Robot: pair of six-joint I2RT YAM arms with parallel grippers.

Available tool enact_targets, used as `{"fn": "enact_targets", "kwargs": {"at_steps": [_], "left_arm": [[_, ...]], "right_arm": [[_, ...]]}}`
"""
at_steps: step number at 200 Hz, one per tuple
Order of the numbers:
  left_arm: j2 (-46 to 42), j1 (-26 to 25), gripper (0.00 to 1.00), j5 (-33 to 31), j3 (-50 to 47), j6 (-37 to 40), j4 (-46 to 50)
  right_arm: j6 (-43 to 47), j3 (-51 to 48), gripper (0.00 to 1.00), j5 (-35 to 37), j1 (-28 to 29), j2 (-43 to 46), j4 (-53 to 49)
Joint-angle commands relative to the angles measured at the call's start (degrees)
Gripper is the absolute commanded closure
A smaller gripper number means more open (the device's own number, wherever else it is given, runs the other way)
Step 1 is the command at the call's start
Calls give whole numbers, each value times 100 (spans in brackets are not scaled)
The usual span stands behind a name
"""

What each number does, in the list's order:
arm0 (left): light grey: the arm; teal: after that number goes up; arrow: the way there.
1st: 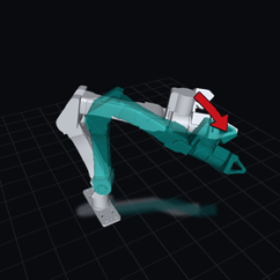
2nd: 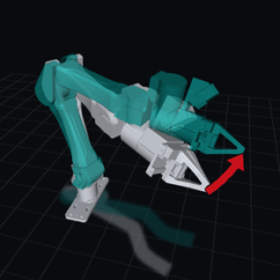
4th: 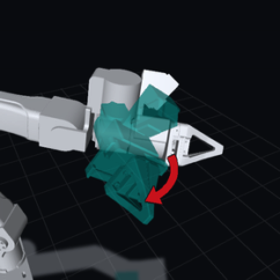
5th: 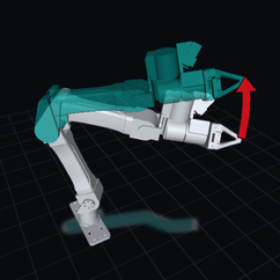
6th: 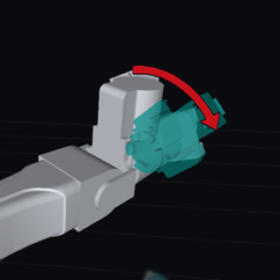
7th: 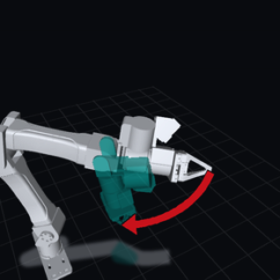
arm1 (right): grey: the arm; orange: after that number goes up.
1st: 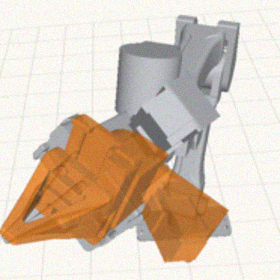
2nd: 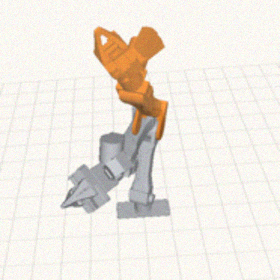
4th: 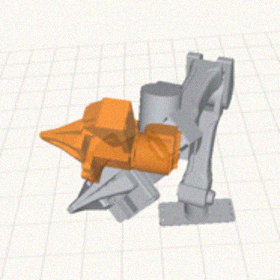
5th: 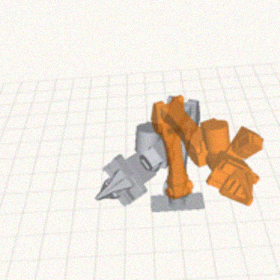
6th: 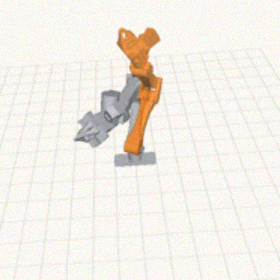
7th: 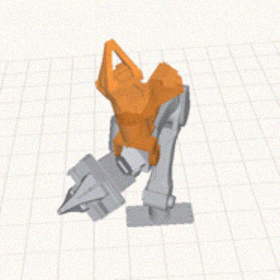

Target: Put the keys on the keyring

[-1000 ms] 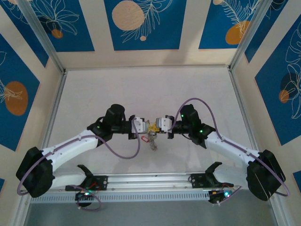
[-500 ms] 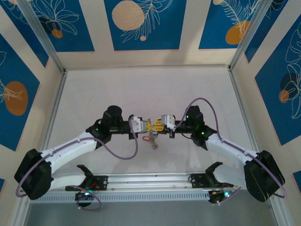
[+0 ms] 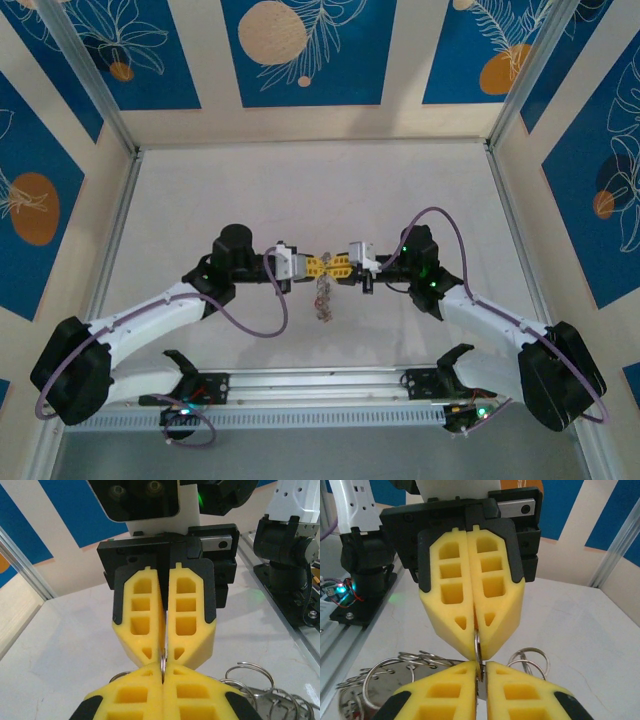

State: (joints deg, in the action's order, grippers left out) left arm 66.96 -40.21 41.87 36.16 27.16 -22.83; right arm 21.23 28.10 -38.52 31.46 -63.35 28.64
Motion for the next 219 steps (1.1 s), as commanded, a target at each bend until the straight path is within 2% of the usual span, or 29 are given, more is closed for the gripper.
{"fn": "enact_targets", "kwargs": {"at_steps": [1,12,30,46,71,73,76,78,81,118,154,162,172,178,191,206,219], "left_arm": [[41,34,100,340,-9,-174,-589],[51,31,100,323,-45,-219,-680],[36,30,100,157,-23,-302,-630],[-73,30,76,-239,33,-309,-297],[-444,31,45,-817,189,-343,503],[-484,33,39,-861,233,-360,621],[-527,37,23,-917,306,-389,795],[-557,39,8,-957,370,-405,942],[-600,34,1,-1024,453,-426,1139],[-987,95,0,-1945,1305,-1082,3182],[-968,556,0,-2772,2006,-2602,4682],[-965,638,0,-3220,2058,-3074,4886],[-982,723,0,-4183,2100,-3908,5160],[-985,821,0,-4502,2112,-4216,5327],[-999,1153,0,-4448,2068,-4426,5452],[-987,1552,0,-4502,1979,-5069,5635],[-838,1976,0,-4111,1954,-5474,5841]], "right_arm": [[-185,2,93,-239,0,-103,200],[-163,-1,100,-220,1,-109,237],[-92,-21,100,-119,-2,-82,252],[120,-19,100,192,30,9,77],[849,145,100,751,146,241,-778],[918,163,100,801,153,257,-880],[1029,211,100,864,170,280,-1009],[1088,235,100,928,185,297,-1089],[1198,274,100,1014,200,324,-1227],[2356,782,100,1808,399,442,-2575],[3217,1443,100,2538,686,210,-3853],[3419,1594,100,2706,764,144,-4097],[3612,1756,100,2869,856,76,-4341],[3649,1839,100,2894,882,39,-4438],[3655,1971,100,2806,888,-7,-4508],[3642,2052,100,2711,886,-102,-4499],[3604,2122,100,2638,888,-200,-4501]]}}
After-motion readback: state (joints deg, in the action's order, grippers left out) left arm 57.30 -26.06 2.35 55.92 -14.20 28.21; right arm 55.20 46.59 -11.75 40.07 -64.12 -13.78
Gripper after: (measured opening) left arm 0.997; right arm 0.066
